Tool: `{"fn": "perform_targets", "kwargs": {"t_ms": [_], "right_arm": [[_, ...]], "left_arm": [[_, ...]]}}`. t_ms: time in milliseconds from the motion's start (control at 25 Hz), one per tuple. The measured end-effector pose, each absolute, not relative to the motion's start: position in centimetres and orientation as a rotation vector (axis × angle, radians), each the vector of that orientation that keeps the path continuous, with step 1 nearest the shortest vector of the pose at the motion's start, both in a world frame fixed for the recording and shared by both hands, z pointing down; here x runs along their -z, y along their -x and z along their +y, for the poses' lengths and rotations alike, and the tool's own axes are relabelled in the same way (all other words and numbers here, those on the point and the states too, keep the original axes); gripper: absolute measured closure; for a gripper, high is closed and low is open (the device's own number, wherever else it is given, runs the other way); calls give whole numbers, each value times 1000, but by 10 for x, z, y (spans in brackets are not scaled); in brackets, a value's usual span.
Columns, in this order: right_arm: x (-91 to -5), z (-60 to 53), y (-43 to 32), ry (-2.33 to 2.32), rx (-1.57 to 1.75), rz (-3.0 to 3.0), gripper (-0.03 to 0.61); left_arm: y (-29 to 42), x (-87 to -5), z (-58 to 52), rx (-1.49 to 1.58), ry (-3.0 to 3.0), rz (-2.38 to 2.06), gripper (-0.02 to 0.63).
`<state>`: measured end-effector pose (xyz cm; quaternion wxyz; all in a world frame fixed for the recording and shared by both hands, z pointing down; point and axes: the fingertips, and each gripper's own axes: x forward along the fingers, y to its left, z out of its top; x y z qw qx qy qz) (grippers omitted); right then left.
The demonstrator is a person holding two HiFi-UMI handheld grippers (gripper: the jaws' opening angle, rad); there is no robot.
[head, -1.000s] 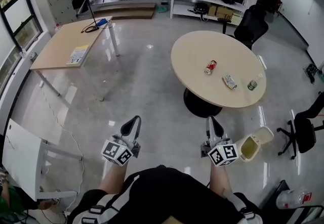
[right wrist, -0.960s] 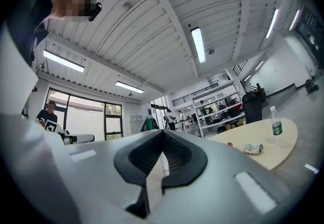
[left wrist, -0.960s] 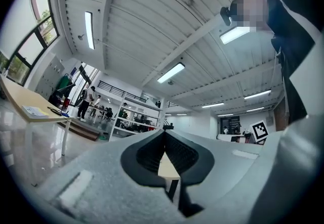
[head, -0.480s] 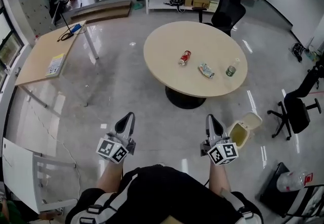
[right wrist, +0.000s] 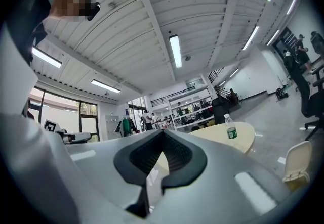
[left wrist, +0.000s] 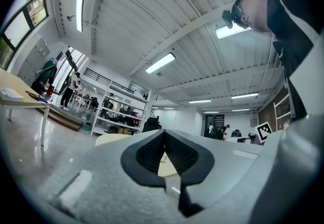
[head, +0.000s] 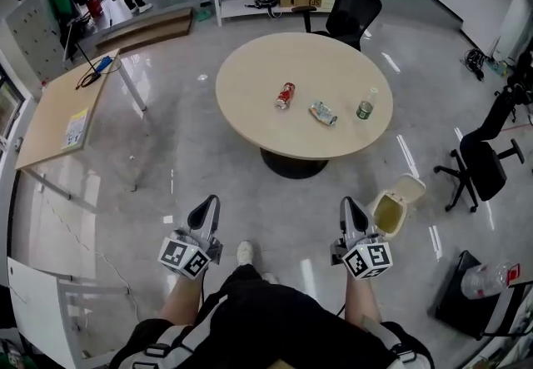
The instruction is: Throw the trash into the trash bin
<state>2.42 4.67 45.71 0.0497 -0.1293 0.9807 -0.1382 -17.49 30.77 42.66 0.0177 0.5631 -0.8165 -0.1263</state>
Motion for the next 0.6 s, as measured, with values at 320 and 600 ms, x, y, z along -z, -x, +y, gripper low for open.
{"fn": "perform_targets", "kwargs": {"t_ms": [320,600], "right_arm": [[-460,23,6,529,433,2993,574],[-445,-1,64,599,356,2986,574]], "left_arm": [[228,-449,269,424,-1815,-2442,614],[295,-423,225,429,-1914,-2414,614]]}}
